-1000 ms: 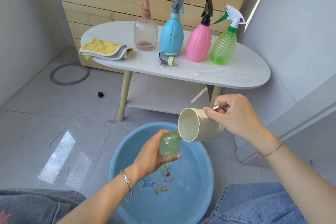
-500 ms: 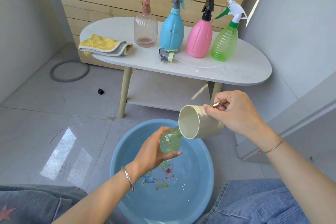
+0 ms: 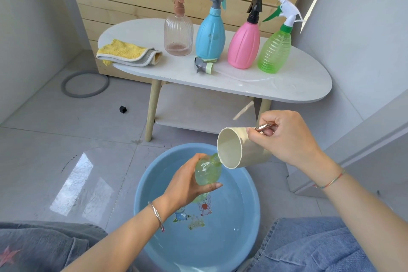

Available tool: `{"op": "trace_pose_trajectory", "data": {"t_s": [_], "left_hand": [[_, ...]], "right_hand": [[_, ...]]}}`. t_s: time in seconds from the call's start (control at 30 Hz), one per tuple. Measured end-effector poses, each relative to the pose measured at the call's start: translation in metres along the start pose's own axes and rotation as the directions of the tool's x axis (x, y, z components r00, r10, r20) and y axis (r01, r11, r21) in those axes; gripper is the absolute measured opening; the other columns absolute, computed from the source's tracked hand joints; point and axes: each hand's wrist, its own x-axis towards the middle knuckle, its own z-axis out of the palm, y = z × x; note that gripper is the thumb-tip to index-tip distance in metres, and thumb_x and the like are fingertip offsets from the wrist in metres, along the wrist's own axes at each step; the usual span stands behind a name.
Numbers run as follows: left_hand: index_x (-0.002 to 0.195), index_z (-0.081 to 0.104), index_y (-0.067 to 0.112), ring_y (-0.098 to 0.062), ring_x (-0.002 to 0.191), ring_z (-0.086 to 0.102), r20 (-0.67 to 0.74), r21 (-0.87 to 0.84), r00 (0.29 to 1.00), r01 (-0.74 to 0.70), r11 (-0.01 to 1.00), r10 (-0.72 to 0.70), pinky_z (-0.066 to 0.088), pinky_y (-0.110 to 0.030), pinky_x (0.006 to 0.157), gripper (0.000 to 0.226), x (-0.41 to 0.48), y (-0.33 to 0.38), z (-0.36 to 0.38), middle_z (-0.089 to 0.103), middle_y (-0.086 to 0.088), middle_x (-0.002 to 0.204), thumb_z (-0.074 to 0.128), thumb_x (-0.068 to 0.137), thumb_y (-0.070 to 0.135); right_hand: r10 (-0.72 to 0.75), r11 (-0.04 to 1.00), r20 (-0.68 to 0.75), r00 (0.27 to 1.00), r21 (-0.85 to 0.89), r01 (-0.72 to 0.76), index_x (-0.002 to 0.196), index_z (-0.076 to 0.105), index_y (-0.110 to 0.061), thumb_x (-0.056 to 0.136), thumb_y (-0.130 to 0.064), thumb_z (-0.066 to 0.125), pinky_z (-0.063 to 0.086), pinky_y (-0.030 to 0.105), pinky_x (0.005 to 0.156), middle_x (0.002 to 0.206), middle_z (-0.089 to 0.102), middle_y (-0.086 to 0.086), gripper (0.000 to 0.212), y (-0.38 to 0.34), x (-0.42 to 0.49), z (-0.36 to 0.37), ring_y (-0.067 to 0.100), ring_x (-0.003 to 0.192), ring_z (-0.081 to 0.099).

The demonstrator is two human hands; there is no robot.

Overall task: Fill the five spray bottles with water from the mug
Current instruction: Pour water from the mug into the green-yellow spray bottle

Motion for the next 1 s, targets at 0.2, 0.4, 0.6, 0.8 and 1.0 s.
{"op": "trace_pose_trajectory", "data": {"t_s": [0.2, 0.4, 0.6, 0.8, 1.0], "left_hand": [[0.121, 0.048, 0.034, -0.002, 0.105, 0.057, 0.001, -0.015, 1.000, -0.004, 1.000, 0.004, 0.047, -0.022, 0.088, 0.073, -0.001, 0.000, 0.001, 0.060, 0.022, 0.114, 0.073, 0.062, 0.070], [0.122, 0.047, 0.036, -0.003, 0.107, 0.057, 0.000, -0.006, 1.000, -0.007, 1.000, 0.007, 0.049, -0.025, 0.091, 0.076, 0.000, 0.000, 0.001, 0.060, 0.022, 0.115, 0.070, 0.061, 0.074], [0.122, 0.047, 0.035, -0.003, 0.105, 0.057, -0.003, -0.013, 1.000, -0.015, 1.000, 0.015, 0.049, -0.026, 0.089, 0.077, 0.000, -0.001, 0.002, 0.060, 0.022, 0.114, 0.069, 0.061, 0.076], [0.121, 0.047, 0.036, 0.000, 0.105, 0.057, -0.005, -0.030, 1.000, -0.012, 0.999, 0.012, 0.048, -0.022, 0.088, 0.072, -0.001, -0.001, 0.003, 0.061, 0.023, 0.112, 0.072, 0.063, 0.071], [0.119, 0.047, 0.037, -0.003, 0.105, 0.058, -0.006, -0.034, 1.000, -0.025, 0.999, 0.024, 0.050, -0.028, 0.090, 0.068, 0.000, -0.004, 0.004, 0.061, 0.022, 0.112, 0.073, 0.065, 0.070]], "right_hand": [[-0.064, 0.998, -0.025, 0.998, -0.012, 0.063, 0.048, 0.029, -0.017, 0.073, -0.016, 0.071, 0.024, 0.018, 0.047, 0.047, 0.028, -0.004, 0.049, -0.003, -0.001, 0.002, 0.014, 0.052, 0.028], [-0.098, 0.995, -0.023, 0.995, -0.036, 0.097, 0.049, 0.029, -0.018, 0.073, -0.017, 0.071, 0.025, 0.020, 0.049, 0.047, 0.029, -0.003, 0.049, -0.005, -0.001, 0.003, 0.016, 0.053, 0.027], [-0.115, 0.992, -0.023, 0.993, -0.056, 0.114, 0.049, 0.030, -0.020, 0.073, -0.019, 0.071, 0.025, 0.019, 0.049, 0.048, 0.030, -0.004, 0.048, -0.006, -0.002, 0.004, 0.017, 0.053, 0.029], [-0.144, 0.985, -0.017, 0.989, -0.096, 0.141, 0.049, 0.030, -0.020, 0.071, -0.024, 0.066, 0.025, 0.023, 0.049, 0.048, 0.030, -0.004, 0.043, -0.008, -0.002, 0.005, 0.017, 0.051, 0.029], [-0.166, 0.980, -0.017, 0.986, -0.114, 0.163, 0.049, 0.027, -0.023, 0.069, -0.029, 0.061, 0.027, 0.024, 0.049, 0.049, 0.030, -0.005, 0.040, -0.010, -0.003, 0.006, 0.018, 0.051, 0.031]]}}
